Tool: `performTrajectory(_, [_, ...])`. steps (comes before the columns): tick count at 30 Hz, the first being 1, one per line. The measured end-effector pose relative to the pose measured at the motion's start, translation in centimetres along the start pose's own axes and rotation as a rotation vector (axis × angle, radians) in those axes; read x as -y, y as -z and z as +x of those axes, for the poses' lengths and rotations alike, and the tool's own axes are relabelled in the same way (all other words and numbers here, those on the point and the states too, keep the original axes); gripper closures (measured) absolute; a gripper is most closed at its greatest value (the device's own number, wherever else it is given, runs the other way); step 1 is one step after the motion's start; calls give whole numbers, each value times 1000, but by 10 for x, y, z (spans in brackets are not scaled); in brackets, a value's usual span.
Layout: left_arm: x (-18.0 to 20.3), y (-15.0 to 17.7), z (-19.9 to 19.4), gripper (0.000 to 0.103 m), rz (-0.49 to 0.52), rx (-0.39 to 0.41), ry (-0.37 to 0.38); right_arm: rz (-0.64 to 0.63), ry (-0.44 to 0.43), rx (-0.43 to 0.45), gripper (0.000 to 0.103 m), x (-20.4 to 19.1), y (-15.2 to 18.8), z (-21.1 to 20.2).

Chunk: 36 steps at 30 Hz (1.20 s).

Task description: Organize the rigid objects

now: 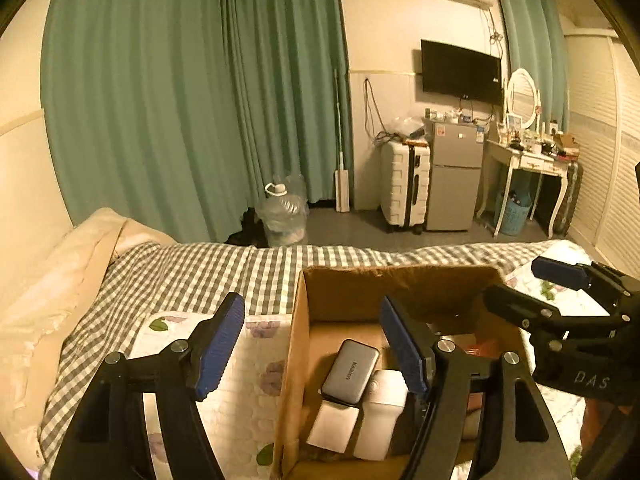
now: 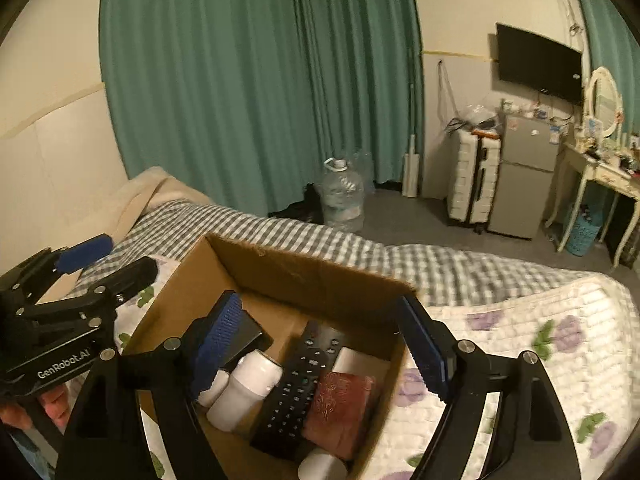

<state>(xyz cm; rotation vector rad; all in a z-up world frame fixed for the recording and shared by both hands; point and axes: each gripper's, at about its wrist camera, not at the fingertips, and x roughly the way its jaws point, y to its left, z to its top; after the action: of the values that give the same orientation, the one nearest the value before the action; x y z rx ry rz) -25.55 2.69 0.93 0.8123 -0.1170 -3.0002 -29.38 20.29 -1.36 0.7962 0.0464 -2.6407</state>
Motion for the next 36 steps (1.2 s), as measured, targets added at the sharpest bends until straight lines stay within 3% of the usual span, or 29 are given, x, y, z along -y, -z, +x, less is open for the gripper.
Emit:
performTrajectory(12, [-3,-28,-121,25,9,197,35,-11,154,151,1,-24,-26,-133])
performTrajectory(16, [-10,-31,-154,24,7,243,23,-14,172,233,0,-40,-32,-181])
performTrajectory(21, [-14,-27,-181,24,34,284,-19,-38,234,257,0,-61,-28,-212])
performTrajectory(27, [-23,-4,-196,24,-23,301,19,-16,237,277,0,-68,-8,-224])
performTrajectory(36, [-16,60,-166,24,-22,263,5,39,210,284,0,-64,60,-173])
